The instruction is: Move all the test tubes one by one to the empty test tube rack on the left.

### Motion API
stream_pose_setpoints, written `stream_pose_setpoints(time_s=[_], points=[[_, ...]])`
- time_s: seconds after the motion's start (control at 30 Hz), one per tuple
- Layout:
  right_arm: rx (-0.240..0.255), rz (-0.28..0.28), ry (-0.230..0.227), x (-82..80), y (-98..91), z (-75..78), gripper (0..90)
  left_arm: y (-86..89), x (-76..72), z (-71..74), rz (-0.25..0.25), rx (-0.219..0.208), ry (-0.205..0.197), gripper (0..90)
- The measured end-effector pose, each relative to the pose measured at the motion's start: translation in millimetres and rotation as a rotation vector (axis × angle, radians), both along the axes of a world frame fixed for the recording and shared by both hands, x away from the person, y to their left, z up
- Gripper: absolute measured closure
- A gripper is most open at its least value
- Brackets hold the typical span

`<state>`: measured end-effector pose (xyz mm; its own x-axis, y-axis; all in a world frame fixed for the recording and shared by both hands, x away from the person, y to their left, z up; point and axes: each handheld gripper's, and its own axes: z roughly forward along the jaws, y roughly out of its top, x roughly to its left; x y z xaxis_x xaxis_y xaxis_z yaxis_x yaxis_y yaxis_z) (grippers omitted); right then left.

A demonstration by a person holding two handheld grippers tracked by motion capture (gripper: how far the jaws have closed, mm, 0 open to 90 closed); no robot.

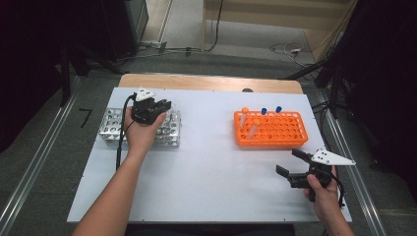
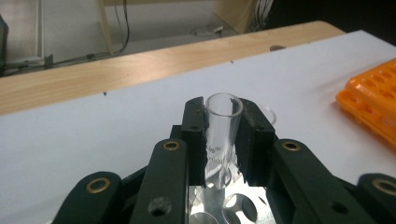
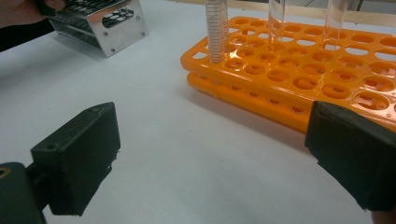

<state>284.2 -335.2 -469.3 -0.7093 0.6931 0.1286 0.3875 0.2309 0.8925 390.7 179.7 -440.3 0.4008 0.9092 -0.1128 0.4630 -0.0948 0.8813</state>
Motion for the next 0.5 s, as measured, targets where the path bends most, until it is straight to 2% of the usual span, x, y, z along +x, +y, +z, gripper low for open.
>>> stream_pose_setpoints(time_s=[0.17,0.3,0.37,0.5], points=[[-0.001,-0.002,-0.003,-0.3,0.3,0.8,2.1,5.5,-0.3,1.5,0.017,-0.039,0.033,62.9],[0.002,-0.002,-0.004,-0.1,0.2,0.6,2.1,11.2,-8.5,6.3,0.038,-0.074,0.007,49.6],[0.007,-0.003,0.004,0.3,0.7,0.1,2.1,13.5,-12.9,9.0,0.032,-0.096,0.001,43.6],[0.007,-0.002,0.004,1.7,2.6,-0.2,2.1,15.2,-26.7,19.8,0.013,-0.170,-0.008,27.2]])
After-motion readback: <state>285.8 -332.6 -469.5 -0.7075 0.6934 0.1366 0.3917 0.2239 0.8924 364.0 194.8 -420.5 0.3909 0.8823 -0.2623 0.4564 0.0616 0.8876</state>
